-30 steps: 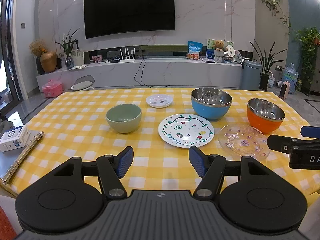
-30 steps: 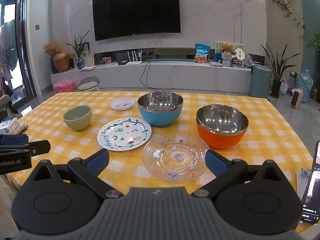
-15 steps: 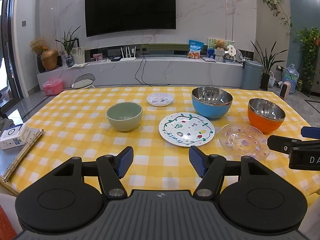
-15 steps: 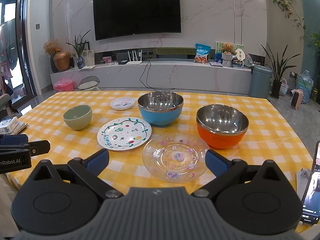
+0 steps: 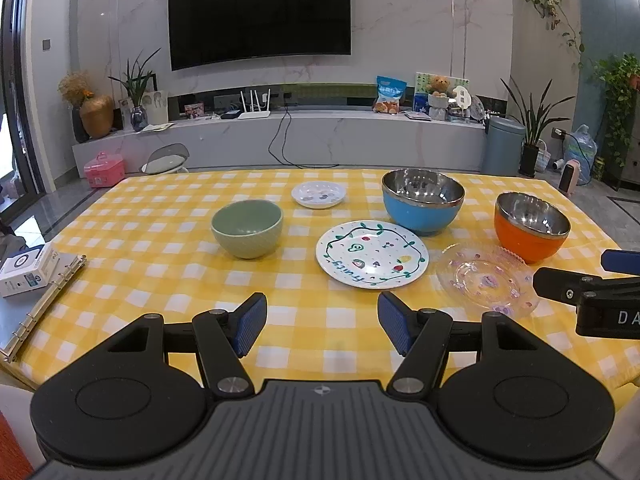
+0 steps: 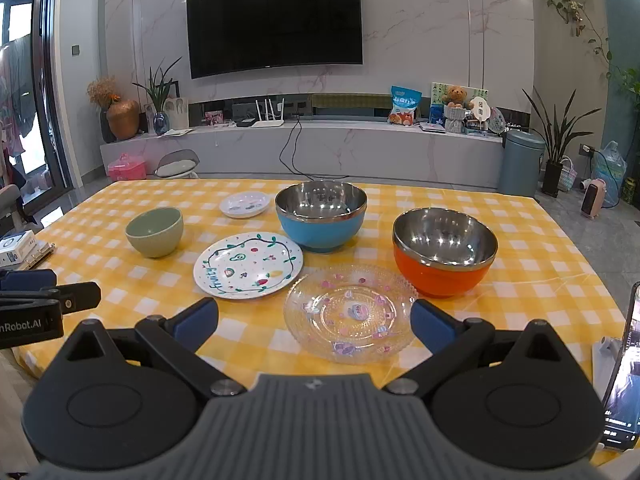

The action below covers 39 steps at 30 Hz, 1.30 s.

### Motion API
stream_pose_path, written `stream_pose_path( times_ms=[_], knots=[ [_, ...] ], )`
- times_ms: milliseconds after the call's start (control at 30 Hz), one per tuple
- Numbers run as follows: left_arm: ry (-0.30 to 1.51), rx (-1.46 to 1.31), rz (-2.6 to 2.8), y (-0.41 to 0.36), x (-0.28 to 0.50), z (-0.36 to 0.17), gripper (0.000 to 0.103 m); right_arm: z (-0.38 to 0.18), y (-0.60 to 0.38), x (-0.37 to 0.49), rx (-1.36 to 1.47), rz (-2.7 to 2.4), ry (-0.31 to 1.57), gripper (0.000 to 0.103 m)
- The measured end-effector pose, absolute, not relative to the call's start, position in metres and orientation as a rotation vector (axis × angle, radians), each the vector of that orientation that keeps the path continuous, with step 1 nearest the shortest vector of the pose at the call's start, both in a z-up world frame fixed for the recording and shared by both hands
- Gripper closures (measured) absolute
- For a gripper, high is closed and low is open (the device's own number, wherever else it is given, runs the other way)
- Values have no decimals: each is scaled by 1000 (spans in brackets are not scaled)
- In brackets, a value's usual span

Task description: Organize plates and bowls

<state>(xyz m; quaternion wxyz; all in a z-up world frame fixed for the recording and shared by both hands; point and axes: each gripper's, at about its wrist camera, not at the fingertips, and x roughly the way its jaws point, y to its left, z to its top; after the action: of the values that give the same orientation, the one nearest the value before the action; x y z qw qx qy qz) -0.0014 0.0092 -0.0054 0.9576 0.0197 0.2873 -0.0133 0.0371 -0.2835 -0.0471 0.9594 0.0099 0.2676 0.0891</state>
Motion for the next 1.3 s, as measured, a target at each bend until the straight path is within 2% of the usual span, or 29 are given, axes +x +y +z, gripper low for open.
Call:
stream_pose_path(
  times_ms=[1300],
  knots=[
    [587,39,-31,8,-2,-5,28,-51,-282,36,-6,181,566,3]
  ],
)
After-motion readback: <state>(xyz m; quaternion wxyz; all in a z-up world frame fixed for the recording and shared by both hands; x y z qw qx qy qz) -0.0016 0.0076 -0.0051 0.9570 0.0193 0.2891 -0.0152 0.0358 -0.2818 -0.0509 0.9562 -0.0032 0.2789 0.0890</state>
